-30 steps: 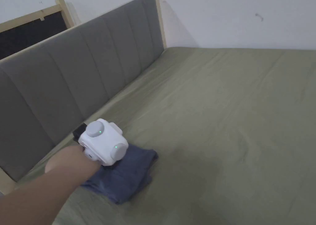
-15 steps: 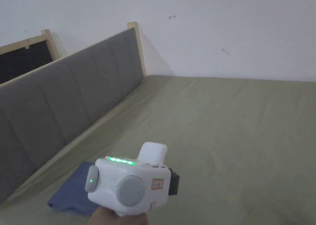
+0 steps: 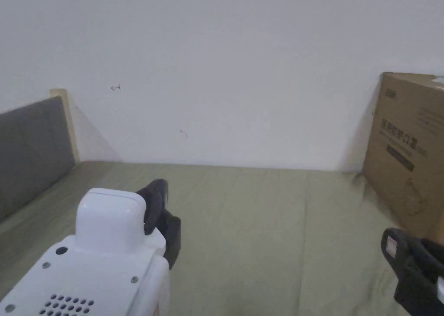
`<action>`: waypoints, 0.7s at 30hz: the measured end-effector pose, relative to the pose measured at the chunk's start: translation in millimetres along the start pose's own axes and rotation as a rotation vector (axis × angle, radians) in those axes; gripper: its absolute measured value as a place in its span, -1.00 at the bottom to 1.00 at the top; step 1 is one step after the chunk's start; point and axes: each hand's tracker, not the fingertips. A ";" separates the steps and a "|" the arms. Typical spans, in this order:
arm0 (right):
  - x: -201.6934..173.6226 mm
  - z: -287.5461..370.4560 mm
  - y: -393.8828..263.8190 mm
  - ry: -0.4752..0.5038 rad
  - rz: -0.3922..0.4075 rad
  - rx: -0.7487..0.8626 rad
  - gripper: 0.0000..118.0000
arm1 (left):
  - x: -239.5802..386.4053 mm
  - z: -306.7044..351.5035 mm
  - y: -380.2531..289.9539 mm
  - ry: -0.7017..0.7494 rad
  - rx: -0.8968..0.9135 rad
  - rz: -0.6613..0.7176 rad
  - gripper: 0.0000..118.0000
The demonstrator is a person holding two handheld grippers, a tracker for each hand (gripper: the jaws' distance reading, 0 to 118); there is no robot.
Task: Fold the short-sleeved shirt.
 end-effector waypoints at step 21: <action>8.3 9.8 -79.0 -0.273 0.156 0.022 -0.06 | 30.7 34.8 -63.9 0.028 -0.131 0.024 -0.03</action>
